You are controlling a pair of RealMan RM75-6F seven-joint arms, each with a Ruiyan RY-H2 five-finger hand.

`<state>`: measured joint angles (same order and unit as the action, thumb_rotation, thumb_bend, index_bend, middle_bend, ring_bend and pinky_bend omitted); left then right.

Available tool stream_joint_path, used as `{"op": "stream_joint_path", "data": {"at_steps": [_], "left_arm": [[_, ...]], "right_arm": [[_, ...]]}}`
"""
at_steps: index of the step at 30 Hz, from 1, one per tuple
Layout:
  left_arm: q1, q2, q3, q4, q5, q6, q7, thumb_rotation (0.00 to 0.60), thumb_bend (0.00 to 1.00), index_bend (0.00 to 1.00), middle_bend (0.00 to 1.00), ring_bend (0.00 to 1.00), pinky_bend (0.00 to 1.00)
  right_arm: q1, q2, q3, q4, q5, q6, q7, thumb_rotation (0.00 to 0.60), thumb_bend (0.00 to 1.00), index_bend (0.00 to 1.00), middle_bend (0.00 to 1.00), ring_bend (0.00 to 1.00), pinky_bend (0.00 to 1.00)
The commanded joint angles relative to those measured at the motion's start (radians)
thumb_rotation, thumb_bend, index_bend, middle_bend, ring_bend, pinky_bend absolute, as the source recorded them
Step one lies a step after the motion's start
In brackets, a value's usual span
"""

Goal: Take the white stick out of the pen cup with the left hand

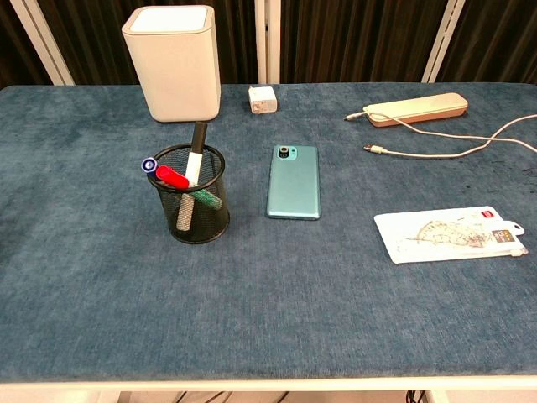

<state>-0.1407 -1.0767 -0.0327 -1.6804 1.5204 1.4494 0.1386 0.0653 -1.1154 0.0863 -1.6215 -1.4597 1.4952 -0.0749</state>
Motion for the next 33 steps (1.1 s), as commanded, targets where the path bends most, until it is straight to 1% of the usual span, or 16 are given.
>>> {"op": "stream_joint_path", "data": {"at_steps": [1,9,18,25,29,33], "left_arm": [[-0.001,0.001,0.001,-0.002,0.001,-0.002,-0.004,0.6,0.12,0.0,0.0,0.0,0.0],[-0.008,0.012,0.011,-0.014,0.013,-0.02,-0.026,0.6,0.12,0.0,0.0,0.0,0.0],[-0.018,0.026,0.009,-0.031,0.023,-0.027,-0.017,0.6,0.12,0.0,0.0,0.0,0.0],[-0.054,0.056,-0.003,-0.071,0.016,-0.077,-0.03,0.6,0.13,0.0,0.0,0.0,0.0],[-0.105,0.076,-0.023,-0.087,0.028,-0.131,-0.065,0.6,0.16,0.0,0.0,0.0,0.0],[-0.208,0.11,-0.074,-0.11,-0.003,-0.254,-0.124,0.6,0.18,0.0,0.0,0.0,0.0]], "right_arm": [[0.0,0.0,0.0,-0.001,0.001,-0.001,0.001,0.6,0.1,0.0,0.0,0.0,0.0],[-0.003,0.006,0.001,-0.007,-0.001,0.004,0.005,0.6,0.1,0.0,0.0,0.0,0.0],[-0.002,0.013,0.01,-0.015,-0.001,0.013,0.009,0.6,0.1,0.0,0.0,0.0,0.0],[0.0,0.027,0.018,-0.031,-0.002,0.018,0.012,0.6,0.1,0.0,0.0,0.0,0.0],[-0.002,0.032,0.017,-0.036,-0.011,0.025,0.018,0.6,0.1,0.0,0.0,0.0,0.0],[-0.005,0.035,0.013,-0.042,-0.018,0.029,0.018,0.6,0.11,0.0,0.0,0.0,0.0]]}}
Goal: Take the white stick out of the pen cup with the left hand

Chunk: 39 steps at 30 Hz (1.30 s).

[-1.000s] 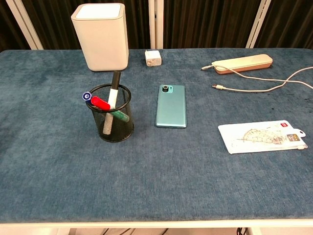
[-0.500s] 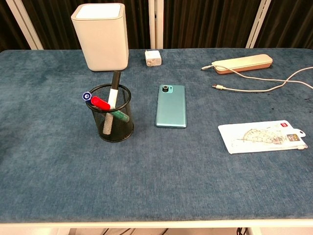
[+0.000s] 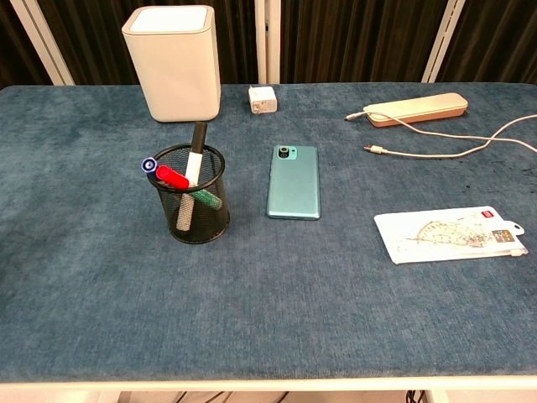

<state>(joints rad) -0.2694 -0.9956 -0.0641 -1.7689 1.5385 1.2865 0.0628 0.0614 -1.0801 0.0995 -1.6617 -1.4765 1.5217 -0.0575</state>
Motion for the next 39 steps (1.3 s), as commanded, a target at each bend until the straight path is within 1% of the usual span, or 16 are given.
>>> {"op": "stream_joint_path", "data": {"at_steps": [1,3,7,10,12,14,19,23,25,30,35,39], "left_arm": [[-0.103,0.035,-0.054,-0.029,-0.025,-0.118,-0.058,0.6,0.18,0.0,0.0,0.0,0.0],[-0.159,0.042,-0.082,-0.042,-0.029,-0.172,-0.08,0.6,0.19,0.0,0.0,0.0,0.01],[-0.25,0.012,-0.136,-0.035,-0.035,-0.231,-0.121,0.6,0.21,0.01,0.0,0.0,0.1],[-0.315,-0.038,-0.17,-0.004,-0.055,-0.273,-0.167,0.6,0.24,0.09,0.07,0.01,0.21],[-0.36,-0.063,-0.178,0.019,-0.074,-0.33,-0.202,0.6,0.24,0.11,0.1,0.03,0.24],[-0.404,-0.078,-0.181,0.041,-0.087,-0.387,-0.194,0.6,0.25,0.12,0.11,0.04,0.25],[-0.49,-0.106,-0.178,0.049,-0.13,-0.5,-0.125,0.6,0.24,0.15,0.14,0.12,0.35],[-0.549,-0.133,-0.18,0.051,-0.171,-0.557,-0.051,0.6,0.24,0.15,0.15,0.13,0.36],[-0.579,-0.143,-0.18,0.049,-0.205,-0.59,-0.015,0.6,0.24,0.16,0.16,0.13,0.36],[-0.658,-0.163,-0.175,0.054,-0.314,-0.685,0.05,0.6,0.24,0.2,0.22,0.18,0.36],[-0.727,-0.198,-0.16,0.074,-0.414,-0.732,0.114,0.6,0.25,0.22,0.24,0.21,0.36],[-0.784,-0.231,-0.139,0.105,-0.486,-0.762,0.151,0.6,0.26,0.25,0.25,0.24,0.39]], "right_arm": [[-0.003,-0.001,-0.001,-0.003,-0.001,0.005,0.001,0.6,0.12,0.0,0.0,0.0,0.0],[-0.006,-0.001,-0.002,-0.005,-0.001,0.008,0.002,0.6,0.12,0.0,0.0,0.0,0.0],[-0.008,0.002,0.001,-0.015,0.008,0.009,-0.004,0.6,0.14,0.0,0.0,0.0,0.0],[-0.007,0.003,0.003,-0.022,0.009,0.008,-0.008,0.6,0.14,0.0,0.0,0.0,0.0],[-0.005,0.004,0.003,-0.025,0.009,0.006,-0.014,0.6,0.14,0.0,0.0,0.0,0.0],[-0.003,0.006,0.0,-0.028,0.007,0.0,-0.018,0.6,0.14,0.0,0.0,0.0,0.0],[-0.002,0.004,-0.004,-0.027,0.008,-0.009,-0.023,0.6,0.14,0.0,0.0,0.0,0.0],[-0.001,0.003,-0.005,-0.026,0.01,-0.012,-0.024,0.6,0.14,0.0,0.0,0.0,0.0],[-0.001,0.003,-0.005,-0.026,0.009,-0.011,-0.022,0.6,0.14,0.0,0.0,0.0,0.0],[-0.004,0.009,-0.002,-0.023,0.009,-0.005,-0.012,0.6,0.14,0.0,0.0,0.0,0.0],[-0.008,0.012,-0.002,-0.018,0.013,-0.002,0.002,0.6,0.14,0.0,0.0,0.0,0.0],[-0.012,0.015,-0.002,-0.012,0.016,0.0,0.015,0.6,0.14,0.0,0.0,0.0,0.0]]}}
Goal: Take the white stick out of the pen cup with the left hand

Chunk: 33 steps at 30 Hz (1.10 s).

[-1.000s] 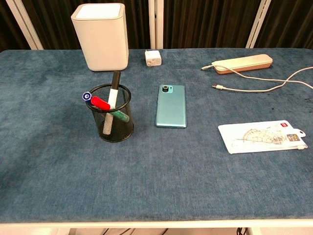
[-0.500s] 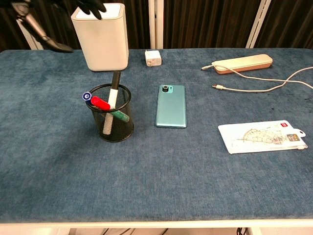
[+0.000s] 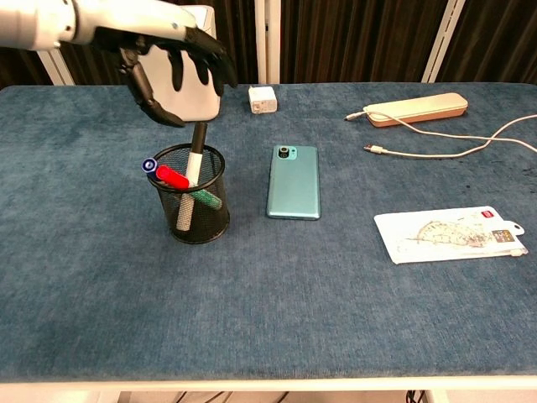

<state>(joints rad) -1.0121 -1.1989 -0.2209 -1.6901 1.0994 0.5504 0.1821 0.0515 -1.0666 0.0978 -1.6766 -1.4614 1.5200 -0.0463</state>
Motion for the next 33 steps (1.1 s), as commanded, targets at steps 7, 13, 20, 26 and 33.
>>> {"op": "stream_joint_path", "data": {"at_steps": [7,13,20,26,33], "left_arm": [[-0.114,-0.053,0.081,0.067,-0.166,-0.053,0.092,0.6,0.27,0.32,0.36,0.33,0.48],[-0.159,-0.059,0.13,0.08,-0.25,-0.053,0.118,0.6,0.27,0.34,0.4,0.39,0.52],[-0.189,-0.056,0.16,0.074,-0.29,-0.045,0.118,0.6,0.28,0.37,0.49,0.46,0.56],[-0.208,-0.047,0.166,0.067,-0.297,-0.043,0.105,0.6,0.29,0.39,0.51,0.48,0.57],[-0.215,-0.044,0.174,0.064,-0.296,-0.041,0.082,0.6,0.3,0.43,0.54,0.5,0.6]], "right_arm": [[-0.006,0.002,0.002,0.016,0.012,-0.001,0.023,0.6,0.14,0.0,0.0,0.0,0.0],[-0.004,-0.002,0.003,0.026,0.022,-0.011,0.029,0.6,0.15,0.0,0.0,0.0,0.0],[-0.005,-0.006,0.009,0.026,0.036,-0.011,0.026,0.6,0.16,0.0,0.0,0.0,0.0],[-0.005,-0.009,0.011,0.028,0.043,-0.015,0.022,0.6,0.17,0.0,0.0,0.0,0.0],[-0.003,-0.01,0.013,0.031,0.052,-0.023,0.022,0.6,0.17,0.0,0.0,0.0,0.0]]}}
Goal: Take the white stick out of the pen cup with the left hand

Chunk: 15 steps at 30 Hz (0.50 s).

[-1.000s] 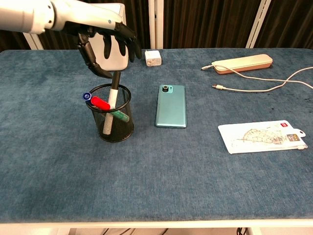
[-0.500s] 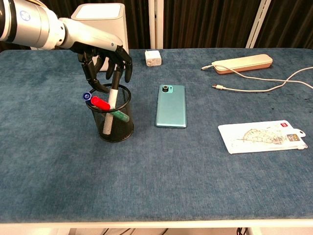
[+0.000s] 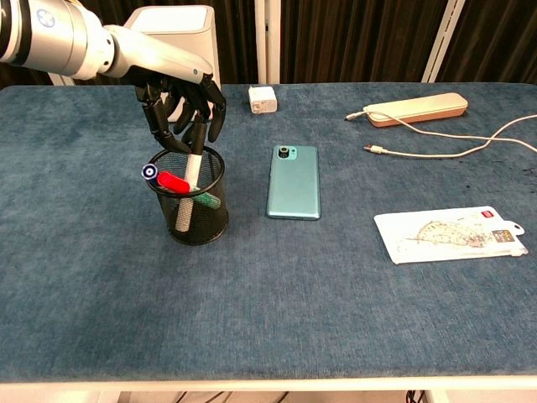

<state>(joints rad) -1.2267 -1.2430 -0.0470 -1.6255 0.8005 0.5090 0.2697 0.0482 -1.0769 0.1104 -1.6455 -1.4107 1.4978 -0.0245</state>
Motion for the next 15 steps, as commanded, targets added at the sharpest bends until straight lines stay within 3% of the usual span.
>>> {"op": "stream_joint_path", "data": {"at_steps": [1,15], "left_arm": [[0.0,0.0,-0.001,-0.003,0.008,0.0,-0.013,0.6,0.3,0.44,0.54,0.5,0.6],[0.002,-0.009,-0.005,0.008,0.052,-0.002,-0.064,0.6,0.3,0.46,0.54,0.51,0.6]], "right_arm": [[0.0,0.0,0.001,0.001,0.002,-0.001,0.001,0.6,0.17,0.0,0.0,0.0,0.0],[-0.001,0.003,0.002,-0.008,0.024,-0.017,-0.002,0.6,0.18,0.0,0.0,0.0,0.0]]}}
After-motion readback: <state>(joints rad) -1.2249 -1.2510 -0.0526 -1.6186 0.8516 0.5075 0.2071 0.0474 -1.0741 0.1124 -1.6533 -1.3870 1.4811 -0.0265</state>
